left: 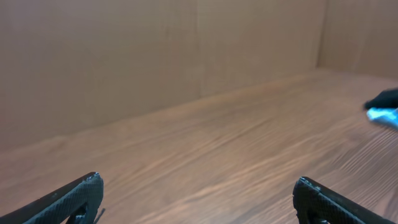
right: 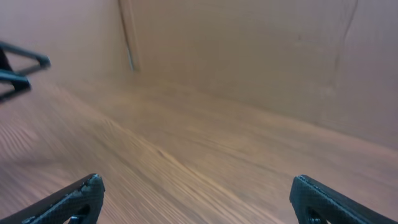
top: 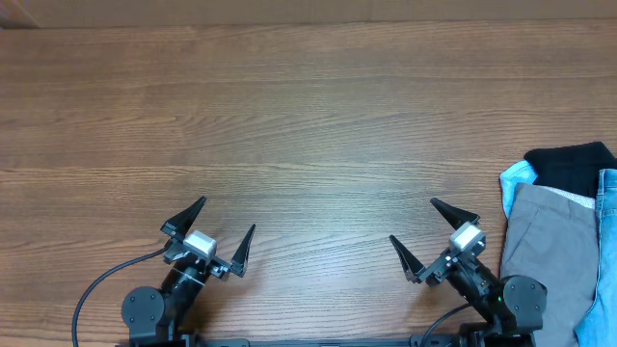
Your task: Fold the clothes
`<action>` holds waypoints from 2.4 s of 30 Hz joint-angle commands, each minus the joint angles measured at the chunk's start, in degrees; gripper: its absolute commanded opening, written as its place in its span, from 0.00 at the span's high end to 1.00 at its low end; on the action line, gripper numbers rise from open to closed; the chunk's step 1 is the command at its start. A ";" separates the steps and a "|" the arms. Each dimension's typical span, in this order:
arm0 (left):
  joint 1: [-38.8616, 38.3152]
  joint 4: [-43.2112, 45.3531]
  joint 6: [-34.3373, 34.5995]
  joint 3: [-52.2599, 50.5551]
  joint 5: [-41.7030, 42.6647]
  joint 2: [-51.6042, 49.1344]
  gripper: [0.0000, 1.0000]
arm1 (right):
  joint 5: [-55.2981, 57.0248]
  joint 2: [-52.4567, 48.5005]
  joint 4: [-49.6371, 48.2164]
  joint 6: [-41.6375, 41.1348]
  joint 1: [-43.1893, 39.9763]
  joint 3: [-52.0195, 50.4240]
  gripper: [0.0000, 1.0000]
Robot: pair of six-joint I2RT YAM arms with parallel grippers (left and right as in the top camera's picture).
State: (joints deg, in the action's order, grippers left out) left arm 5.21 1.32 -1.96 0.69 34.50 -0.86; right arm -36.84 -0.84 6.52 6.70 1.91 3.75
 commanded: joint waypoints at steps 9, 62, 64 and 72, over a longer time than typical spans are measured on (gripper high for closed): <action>-0.35 -19.23 3.21 32.09 -7.02 -15.89 0.00 | 3.98 -10.73 9.40 -17.64 -0.11 22.23 0.00; -0.37 -56.63 1.92 76.26 2.78 -66.64 0.00 | 53.33 -114.42 39.28 -26.16 -40.48 83.71 0.00; -0.37 -56.61 1.92 76.26 2.78 -66.64 0.00 | 53.72 -116.13 39.98 -26.18 -40.46 83.71 0.00; -0.37 -57.02 1.95 76.26 2.82 -66.64 0.00 | 59.98 -117.79 41.48 -29.75 -40.61 83.76 0.52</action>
State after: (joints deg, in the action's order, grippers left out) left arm 5.21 -55.51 1.32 75.40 36.27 -67.53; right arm 20.18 -117.89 47.53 -20.43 -38.54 86.52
